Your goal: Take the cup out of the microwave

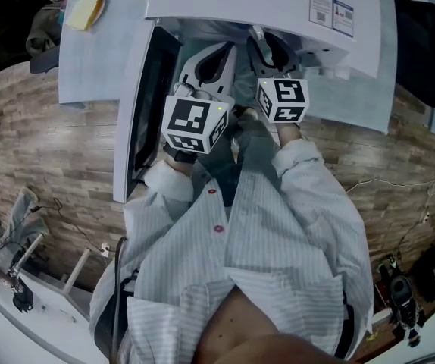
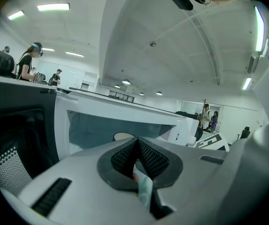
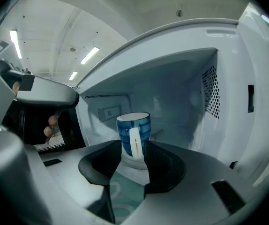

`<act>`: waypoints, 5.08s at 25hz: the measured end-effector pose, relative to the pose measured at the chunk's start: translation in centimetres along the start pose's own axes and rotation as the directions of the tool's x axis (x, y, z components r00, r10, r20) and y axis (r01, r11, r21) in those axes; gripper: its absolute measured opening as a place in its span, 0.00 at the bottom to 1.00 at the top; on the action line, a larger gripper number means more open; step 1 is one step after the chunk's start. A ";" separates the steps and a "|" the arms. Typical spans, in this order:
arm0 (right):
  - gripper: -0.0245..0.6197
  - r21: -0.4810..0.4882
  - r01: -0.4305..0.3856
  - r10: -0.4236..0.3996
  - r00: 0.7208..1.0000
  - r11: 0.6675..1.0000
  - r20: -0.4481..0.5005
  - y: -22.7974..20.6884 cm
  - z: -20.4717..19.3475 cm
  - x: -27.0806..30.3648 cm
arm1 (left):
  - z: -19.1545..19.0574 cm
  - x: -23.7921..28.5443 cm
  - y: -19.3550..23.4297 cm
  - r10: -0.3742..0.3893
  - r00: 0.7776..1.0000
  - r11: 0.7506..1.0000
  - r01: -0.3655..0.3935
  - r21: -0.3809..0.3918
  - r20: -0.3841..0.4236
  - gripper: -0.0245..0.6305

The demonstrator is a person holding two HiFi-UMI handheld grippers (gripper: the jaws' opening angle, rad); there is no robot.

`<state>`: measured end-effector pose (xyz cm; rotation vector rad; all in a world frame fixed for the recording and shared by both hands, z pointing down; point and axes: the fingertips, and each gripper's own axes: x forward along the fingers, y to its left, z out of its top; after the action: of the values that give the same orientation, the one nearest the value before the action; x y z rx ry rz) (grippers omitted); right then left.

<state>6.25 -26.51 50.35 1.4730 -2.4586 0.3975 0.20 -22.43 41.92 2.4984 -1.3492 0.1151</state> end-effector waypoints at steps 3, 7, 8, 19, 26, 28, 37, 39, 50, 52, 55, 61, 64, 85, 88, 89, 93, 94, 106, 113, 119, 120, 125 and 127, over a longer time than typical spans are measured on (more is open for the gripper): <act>0.28 0.010 0.000 0.000 1.000 1.000 -0.003 0.0 -0.2 0.5 | -0.1 0.1 0.2 -0.001 1.000 1.000 0.001 -0.001 -0.002 0.05; 0.27 0.013 0.016 -0.016 1.000 1.000 -0.001 -0.2 -0.3 1.1 | -0.3 0.0 0.4 0.000 1.000 1.000 0.000 -0.004 -0.008 0.05; 0.27 0.010 0.021 -0.021 1.000 1.000 -0.003 -0.3 -0.3 1.3 | -0.3 0.0 0.5 0.001 1.000 1.000 -0.001 -0.004 -0.009 0.05; 0.20 -0.006 0.044 -0.044 0.999 0.999 -0.007 -0.7 -0.5 1.8 | -0.1 0.0 1.0 0.007 1.000 1.000 -0.007 -0.006 -0.006 0.05; 0.18 -0.003 0.057 -0.057 0.998 0.998 0.002 -0.9 -0.3 1.5 | 0.0 -0.1 1.1 0.007 1.000 1.000 -0.007 -0.006 -0.002 0.05; 0.18 0.000 0.059 -0.059 0.998 0.998 0.005 -0.9 -0.3 1.4 | 0.0 -0.1 1.0 0.006 1.000 1.000 -0.006 -0.006 -0.001 0.05; 0.18 0.031 0.065 -0.066 0.997 0.997 0.028 -0.5 0.2 0.0 | 0.5 -0.5 0.4 -0.007 1.000 1.000 0.007 0.001 0.011 0.05; 0.18 0.038 0.069 -0.071 0.997 0.997 0.035 -0.6 0.4 -0.3 | 0.6 -0.5 0.2 -0.010 1.000 1.000 0.010 0.003 0.015 0.05; 0.17 0.105 0.086 -0.092 0.994 0.991 0.058 -0.6 1.2 -1.7 | 1.4 -0.8 -0.4 -0.020 0.999 1.000 0.020 0.010 0.031 0.05; 0.17 0.111 0.086 -0.093 0.994 0.990 0.061 -0.6 1.3 -1.9 | 1.5 -0.9 -0.4 -0.020 0.999 1.000 0.019 0.011 0.034 0.05; 0.17 0.118 0.084 -0.092 0.993 0.990 0.068 -0.5 1.7 -2.3 | 1.7 -1.0 -0.5 -0.021 0.999 1.000 0.021 0.012 0.037 0.05; 0.16 0.112 0.070 -0.078 0.994 0.991 0.072 0.1 2.1 -3.1 | 2.3 -1.1 -0.8 -0.027 0.998 1.000 0.026 0.016 0.049 0.05; 0.16 0.120 0.062 -0.071 0.995 0.991 0.069 0.4 1.9 -3.5 | 2.5 -1.3 -0.7 -0.023 0.998 1.000 0.022 0.017 0.053 0.05; 0.16 0.139 -0.031 0.009 0.987 0.990 0.159 2.0 7.1 -9.1 | 5.0 -2.7 -3.2 -0.039 0.994 0.999 0.036 0.038 0.099 0.05; 0.16 0.148 -0.041 0.015 0.984 0.988 0.176 1.9 7.9 -10.1 | 5.3 -3.2 -3.9 -0.044 0.993 0.998 0.040 0.044 0.105 0.05; 0.16 0.147 -0.044 0.017 0.983 0.988 0.181 1.8 8.2 -10.4 | 5.4 -3.4 -4.1 -0.047 0.993 0.998 0.042 0.047 0.108 0.05; 0.16 0.144 -0.062 0.033 0.980 0.988 0.196 2.1 9.3 -11.8 | 6.0 -4.0 -4.6 -0.049 0.992 0.997 0.042 0.063 0.115 0.05; 0.16 0.140 -0.065 0.036 0.979 0.988 0.201 2.2 9.6 -12.2 | 6.2 -4.2 -4.6 -0.049 0.992 0.997 0.041 0.064 0.119 0.05; 0.16 0.148 -0.096 0.057 0.966 0.984 0.250 2.5 12.0 -15.3 | 7.0 -5.6 -6.4 -0.085 0.988 0.993 0.073 0.094 0.129 0.05; 0.16 0.155 -0.080 0.039 0.968 0.985 0.249 2.4 11.7 -15.7 | 7.0 -5.8 -6.6 -0.093 0.987 0.992 0.080 0.098 0.132 0.05; 0.16 0.164 -0.071 0.027 0.966 0.984 0.258 2.4 11.7 -16.0 | 6.9 -6.2 -6.3 -0.087 0.987 0.993 0.075 0.096 0.135 0.05; 0.16 0.165 -0.071 0.026 0.966 0.984 0.259 2.5 11.7 -16.0 | 6.9 -6.2 -6.3 -0.088 0.987 0.992 0.075 0.097 0.135 0.05; 0.16 0.165 -0.074 0.029 0.965 0.984 0.260 2.9 11.5 -16.1 | 6.7 -6.6 -6.3 -0.087 0.987 0.992 0.074 0.101 0.133 0.05; 0.16 0.165 -0.076 0.031 0.965 0.983 0.259 3.0 11.5 -16.0 | 6.6 -6.6 -6.2 -0.085 0.987 0.992 0.072 0.101 0.133 0.05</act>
<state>10.11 -16.12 33.76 1.6197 -2.7308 0.4693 1.17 -15.88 32.84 2.6796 -1.3228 -0.0100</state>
